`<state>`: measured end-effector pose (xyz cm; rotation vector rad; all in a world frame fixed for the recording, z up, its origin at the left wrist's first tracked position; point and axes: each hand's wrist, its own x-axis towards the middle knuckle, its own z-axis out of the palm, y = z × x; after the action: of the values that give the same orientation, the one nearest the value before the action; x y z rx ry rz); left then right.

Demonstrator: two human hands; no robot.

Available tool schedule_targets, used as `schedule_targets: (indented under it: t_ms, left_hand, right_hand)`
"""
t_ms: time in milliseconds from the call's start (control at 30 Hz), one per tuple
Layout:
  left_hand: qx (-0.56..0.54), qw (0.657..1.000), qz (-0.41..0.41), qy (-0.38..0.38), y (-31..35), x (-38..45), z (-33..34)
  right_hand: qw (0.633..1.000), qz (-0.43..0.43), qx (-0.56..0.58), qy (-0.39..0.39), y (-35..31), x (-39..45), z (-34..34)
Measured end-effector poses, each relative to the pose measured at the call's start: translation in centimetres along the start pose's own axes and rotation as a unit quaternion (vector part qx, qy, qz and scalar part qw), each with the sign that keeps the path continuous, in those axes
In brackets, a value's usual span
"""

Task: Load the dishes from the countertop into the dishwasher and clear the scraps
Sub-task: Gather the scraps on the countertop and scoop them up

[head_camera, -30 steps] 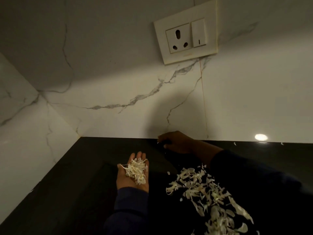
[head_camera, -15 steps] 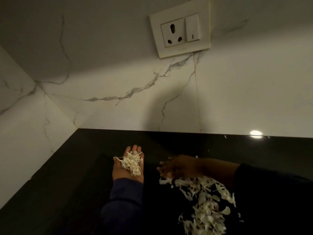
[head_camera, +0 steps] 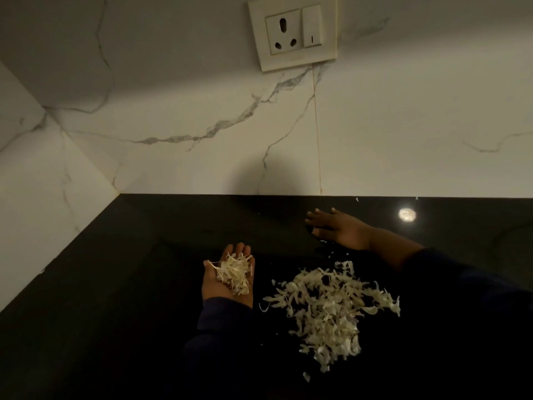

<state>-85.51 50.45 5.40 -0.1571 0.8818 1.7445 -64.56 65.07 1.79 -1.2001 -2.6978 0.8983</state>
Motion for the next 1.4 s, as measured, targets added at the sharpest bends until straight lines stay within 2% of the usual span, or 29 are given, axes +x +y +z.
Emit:
schedule_targets:
  t_ms: [167, 267, 333, 400, 467, 500, 600, 667, 733, 900, 1000, 1067, 1167, 1233, 1333, 1400]
  left_hand:
    - [0.008, 1.000, -0.002, 0.013, -0.5, -1.7, -1.4]
    - [-0.007, 1.000, 0.001, 0.021, -1.1, -3.4, -1.6]
    - [-0.016, 1.000, 0.002, 0.026, -1.5, -4.5, -1.9]
    - [-0.014, 1.000, 0.001, 0.020, -1.8, -5.7, -2.4]
    - [-0.009, 1.000, -0.002, 0.009, -2.1, -6.6, -3.1]
    - [-0.007, 1.000, -0.005, 0.003, -2.0, -7.0, -3.4]
    - [0.000, 1.000, -0.007, -0.011, -1.5, -8.0, -3.9]
    - [0.002, 1.000, -0.008, -0.021, -1.0, -8.5, -4.2]
    - [-0.002, 1.000, -0.011, -0.027, -0.6, -8.9, -4.5]
    - [0.003, 0.999, -0.025, -0.048, 0.2, -9.6, -4.5]
    - [0.002, 0.998, -0.025, -0.055, 0.6, -9.8, -4.8]
    - [0.001, 0.998, -0.024, -0.056, 1.0, -10.0, -5.0]
    - [-0.018, 0.998, -0.027, -0.047, 1.4, -9.9, -5.2]
    - [-0.023, 0.999, -0.021, -0.045, 1.6, -10.1, -5.3]
    - [-0.016, 0.999, -0.010, -0.047, 1.8, -10.2, -5.6]
    - [-0.014, 0.999, -0.005, -0.042, 1.9, -10.2, -6.0]
  right_hand:
    - [0.996, -0.052, 0.054, -0.050, -3.0, -4.8, 3.0]
    - [0.984, -0.036, 0.154, -0.077, -5.2, -8.4, 4.4]
    - [0.959, 0.002, 0.281, -0.042, -6.6, -10.8, 4.8]
    - [0.938, 0.039, 0.336, 0.073, -7.6, -13.4, 4.3]
    - [0.936, 0.104, 0.277, 0.191, -7.2, -15.5, 4.1]
    - [0.935, 0.153, 0.231, 0.222, -7.0, -16.6, 4.3]
    - [0.938, 0.254, 0.110, 0.208, -7.5, -18.7, 6.5]
    - [0.952, 0.245, 0.028, 0.181, -8.5, -18.6, 9.2]
    - [0.954, 0.242, -0.002, 0.177, -10.2, -17.6, 11.0]
    - [0.956, 0.235, 0.007, 0.174, -13.6, -15.1, 12.1]
    - [0.951, 0.190, 0.084, 0.229, -13.9, -14.6, 11.5]
    - [0.954, 0.171, 0.048, 0.240, -13.7, -14.0, 10.5]
    - [0.977, 0.133, -0.105, 0.131, -13.7, -12.5, 10.0]
    - [0.975, 0.106, -0.175, 0.080, -13.7, -12.3, 10.4]
    - [0.974, 0.104, -0.159, 0.121, -12.5, -13.5, 10.7]
    - [0.965, 0.121, -0.100, 0.209, -11.4, -14.4, 10.7]
